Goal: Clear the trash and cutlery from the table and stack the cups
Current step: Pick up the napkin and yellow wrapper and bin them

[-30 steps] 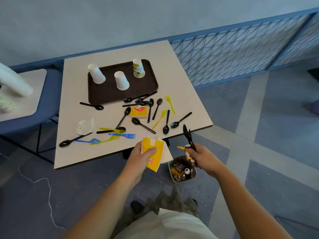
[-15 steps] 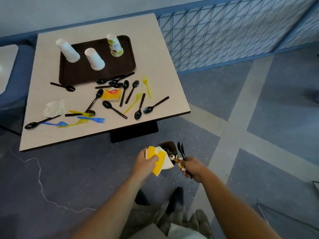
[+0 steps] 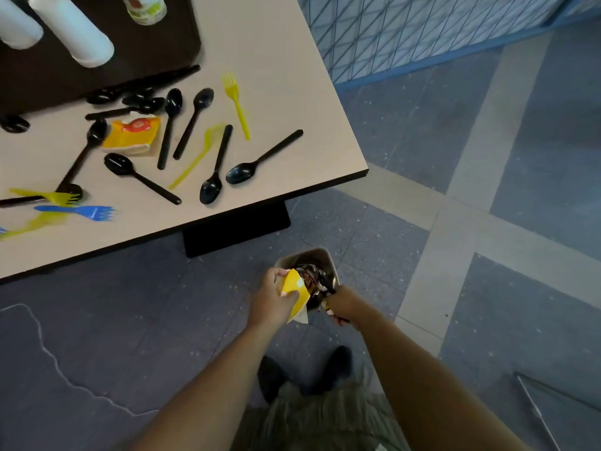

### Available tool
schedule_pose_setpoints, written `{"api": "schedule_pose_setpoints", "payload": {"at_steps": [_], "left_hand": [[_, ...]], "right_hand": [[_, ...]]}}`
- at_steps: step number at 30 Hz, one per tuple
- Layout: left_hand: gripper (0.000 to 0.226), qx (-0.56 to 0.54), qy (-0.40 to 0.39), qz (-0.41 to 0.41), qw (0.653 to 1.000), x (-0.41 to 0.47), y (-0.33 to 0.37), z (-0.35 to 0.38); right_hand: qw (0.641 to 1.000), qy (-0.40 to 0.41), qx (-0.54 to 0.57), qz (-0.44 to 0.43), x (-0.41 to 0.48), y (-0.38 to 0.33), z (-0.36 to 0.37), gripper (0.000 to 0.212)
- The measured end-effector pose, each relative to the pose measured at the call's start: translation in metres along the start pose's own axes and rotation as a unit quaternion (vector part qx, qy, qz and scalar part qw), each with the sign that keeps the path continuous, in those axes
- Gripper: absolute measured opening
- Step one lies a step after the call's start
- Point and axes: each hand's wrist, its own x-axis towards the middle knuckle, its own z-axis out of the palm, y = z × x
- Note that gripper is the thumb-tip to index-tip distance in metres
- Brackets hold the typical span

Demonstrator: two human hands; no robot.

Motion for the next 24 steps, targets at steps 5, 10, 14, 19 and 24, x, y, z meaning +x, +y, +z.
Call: {"api": "schedule_pose_setpoints", "payload": {"at_steps": [5,10,14,19,24], "left_hand": [[0.039,0.029,0.001,0.003,1.0,0.064,-0.028,0.036],[0.071,0.047,-0.041,-0.018,0.998,0.118,-0.045,0.065],[0.084,0.068,-0.069,-0.032,0.995,0.132,-0.058,0.072],[0.076,0.061,-0.05,-0.024,0.997,0.101,-0.058,0.048],[0.073,0.019,-0.043,-0.007,0.999,0.04,-0.025,0.005]], "right_hand": [[1.0,-0.001,-0.012,0.0,0.07,-0.004,0.013,0.024],[1.0,0.02,-0.003,-0.006,0.114,-0.015,0.024,0.034],[0.996,0.063,-0.049,-0.042,0.121,-0.016,0.027,0.053],[0.994,0.091,-0.02,-0.065,0.089,-0.016,0.029,0.049],[0.992,0.098,-0.01,-0.084,0.02,-0.038,0.023,0.051]]}}
